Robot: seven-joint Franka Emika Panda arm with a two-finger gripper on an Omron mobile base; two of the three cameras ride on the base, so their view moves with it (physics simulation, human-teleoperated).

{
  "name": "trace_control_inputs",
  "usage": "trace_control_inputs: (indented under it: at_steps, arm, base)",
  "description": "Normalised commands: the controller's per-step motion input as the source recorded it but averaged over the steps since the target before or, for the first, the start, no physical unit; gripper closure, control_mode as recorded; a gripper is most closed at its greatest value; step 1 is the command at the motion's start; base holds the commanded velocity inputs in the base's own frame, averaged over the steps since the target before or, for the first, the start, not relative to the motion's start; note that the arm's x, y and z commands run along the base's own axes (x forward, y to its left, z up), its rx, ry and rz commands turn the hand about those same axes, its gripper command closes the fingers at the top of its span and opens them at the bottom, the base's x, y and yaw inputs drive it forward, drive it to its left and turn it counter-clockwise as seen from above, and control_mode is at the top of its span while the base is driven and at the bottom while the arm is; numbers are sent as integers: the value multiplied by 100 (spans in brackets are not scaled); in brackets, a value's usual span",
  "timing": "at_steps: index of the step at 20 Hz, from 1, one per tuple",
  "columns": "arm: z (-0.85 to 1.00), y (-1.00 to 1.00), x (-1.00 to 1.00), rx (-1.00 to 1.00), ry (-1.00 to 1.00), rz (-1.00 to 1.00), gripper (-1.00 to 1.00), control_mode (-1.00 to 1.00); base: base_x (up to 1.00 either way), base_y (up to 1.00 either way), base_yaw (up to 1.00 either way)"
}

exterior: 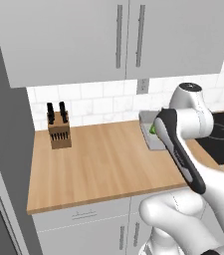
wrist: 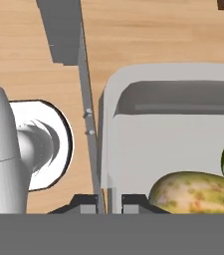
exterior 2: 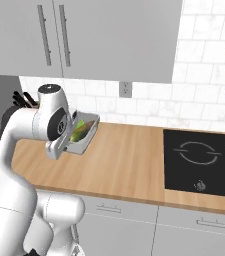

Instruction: Take the meat container that has the steak and place it on the second highest rack of the freezer. Then take the vegetable container that has the lemon wedge and cucumber and place it on the highest rack of the freezer.

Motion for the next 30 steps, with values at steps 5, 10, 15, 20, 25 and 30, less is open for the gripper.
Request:
trace_control_inputs:
  at_steps: [5,10,15,20,25,30]
  arm:
    - [0,0,0,0,0,0,100,-100]
    - [0,2,0,-1,0,0,100,-100]
    - [0,15,0,-8,0,6,100,-100]
    - [0,13,0,-5,0,10,100,-100]
    - [0,0,0,0,0,4,100,100]
    - [0,0,0,0,0,0,100,100]
  base:
    - [0,0,0]
    - [0,0,0]
    - [0,0,0]
    - [0,0,0]
    - [-24,0,2]
    - [-100,-13,9]
